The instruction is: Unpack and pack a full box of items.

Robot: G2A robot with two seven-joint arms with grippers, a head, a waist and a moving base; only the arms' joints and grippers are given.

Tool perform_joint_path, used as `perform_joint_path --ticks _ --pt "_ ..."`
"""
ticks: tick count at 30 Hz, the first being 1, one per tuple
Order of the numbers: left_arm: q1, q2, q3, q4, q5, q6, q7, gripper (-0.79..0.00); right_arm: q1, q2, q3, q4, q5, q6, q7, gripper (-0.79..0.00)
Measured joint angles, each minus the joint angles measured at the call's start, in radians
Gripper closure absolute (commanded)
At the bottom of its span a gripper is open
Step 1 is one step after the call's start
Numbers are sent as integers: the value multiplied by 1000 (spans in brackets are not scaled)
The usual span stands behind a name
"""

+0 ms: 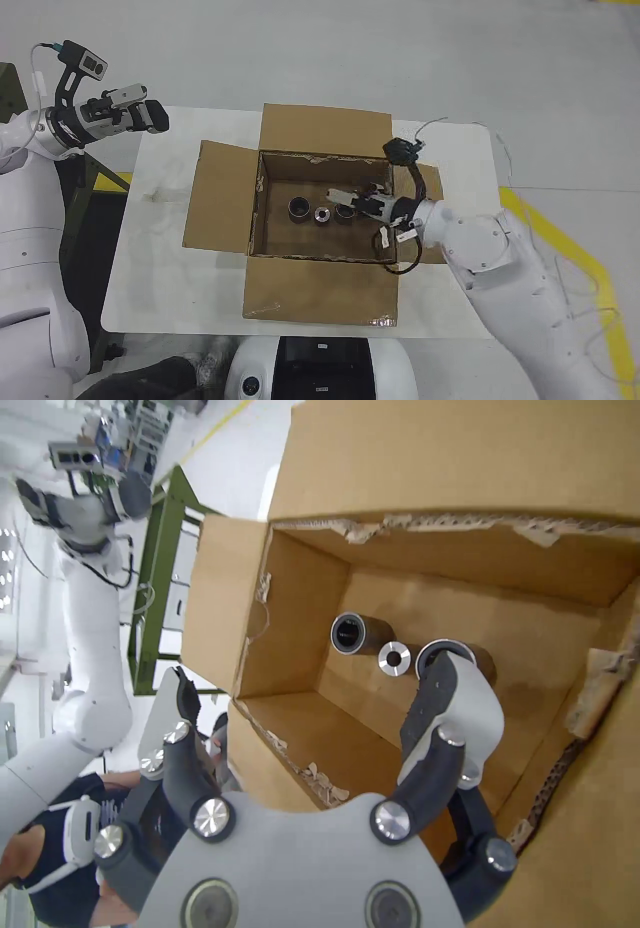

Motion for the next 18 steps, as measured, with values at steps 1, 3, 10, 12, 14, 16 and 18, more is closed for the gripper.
perform_joint_path --ticks 1,3,10,12,14,16,18 --pt "0 0 0 0 0 0 0 -785 13 -1 -13 14 -10 -8 16 -785" --pt "0 0 0 0 0 0 0 -785 41 -5 -41 41 -37 -16 39 -785" --pt "0 0 0 0 0 0 0 -785 99 -13 -103 87 -133 -16 60 -785" --pt "0 0 0 0 0 0 0 -785 116 -15 -127 94 -177 -18 81 -785" --pt "0 0 0 0 0 0 0 -785 137 -18 -151 106 -216 -26 108 -785" --pt "0 0 0 0 0 0 0 -785 161 -19 -177 124 -264 -35 151 -785" --pt "0 0 0 0 0 0 0 -785 187 -24 -201 139 -307 -35 194 -785"
